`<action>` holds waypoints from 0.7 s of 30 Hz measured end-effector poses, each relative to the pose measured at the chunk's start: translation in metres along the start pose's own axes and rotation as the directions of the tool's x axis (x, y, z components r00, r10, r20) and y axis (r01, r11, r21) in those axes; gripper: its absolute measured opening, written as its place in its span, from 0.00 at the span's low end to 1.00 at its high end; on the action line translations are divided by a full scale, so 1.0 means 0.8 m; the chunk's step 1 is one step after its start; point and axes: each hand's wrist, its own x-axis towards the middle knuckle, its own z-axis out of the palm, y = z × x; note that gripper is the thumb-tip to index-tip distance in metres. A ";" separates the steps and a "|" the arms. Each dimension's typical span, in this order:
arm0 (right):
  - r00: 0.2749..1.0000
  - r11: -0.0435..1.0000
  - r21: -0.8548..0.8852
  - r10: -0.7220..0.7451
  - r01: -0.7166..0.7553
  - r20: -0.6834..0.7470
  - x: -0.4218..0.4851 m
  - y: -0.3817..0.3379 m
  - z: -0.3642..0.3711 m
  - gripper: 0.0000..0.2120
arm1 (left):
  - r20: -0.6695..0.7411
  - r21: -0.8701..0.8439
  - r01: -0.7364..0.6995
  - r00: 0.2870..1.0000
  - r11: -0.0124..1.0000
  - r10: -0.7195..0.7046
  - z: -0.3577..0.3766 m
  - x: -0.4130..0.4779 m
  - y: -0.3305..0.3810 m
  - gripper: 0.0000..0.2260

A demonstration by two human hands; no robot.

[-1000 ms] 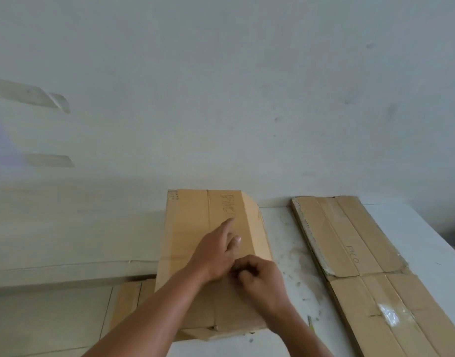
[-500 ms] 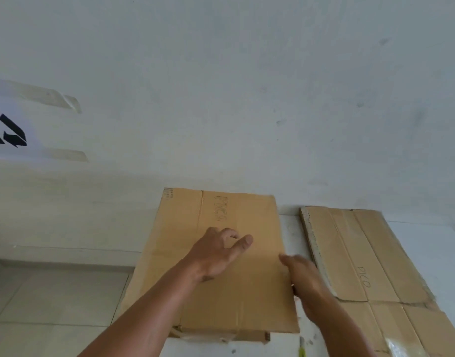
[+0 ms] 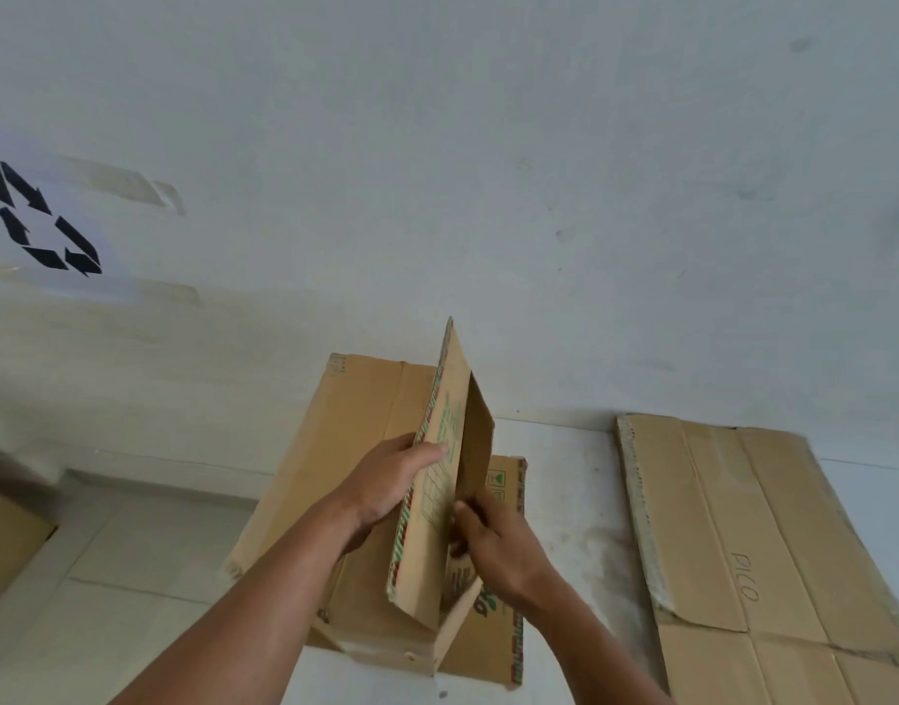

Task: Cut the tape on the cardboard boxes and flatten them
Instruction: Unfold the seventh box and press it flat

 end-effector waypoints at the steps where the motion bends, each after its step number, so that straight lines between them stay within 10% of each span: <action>1: 0.999 0.994 -0.112 -0.002 0.006 0.037 -0.001 0.006 -0.004 0.15 | 0.000 -0.004 0.005 1.000 1.000 -0.005 0.003 0.001 0.000 0.16; 5: 0.974 0.928 -0.372 0.101 -0.019 0.203 -0.001 0.021 -0.029 0.29 | 0.006 0.029 -0.015 1.000 0.999 0.015 0.012 0.010 0.002 0.26; 12: 0.972 0.953 0.285 0.031 -0.098 0.232 -0.019 0.020 -0.056 0.43 | 0.053 0.514 -0.101 0.995 0.852 0.086 0.030 0.034 -0.009 0.48; 17: 0.985 0.860 0.485 0.107 -0.160 0.136 -0.015 0.030 -0.056 0.07 | 0.156 0.739 -0.162 0.985 0.654 0.068 0.016 0.052 -0.030 0.39; 21: 0.982 0.883 0.435 0.188 -0.177 0.018 0.003 0.051 -0.060 0.14 | 0.090 0.865 -0.187 0.971 0.466 0.222 -0.008 0.054 -0.035 0.31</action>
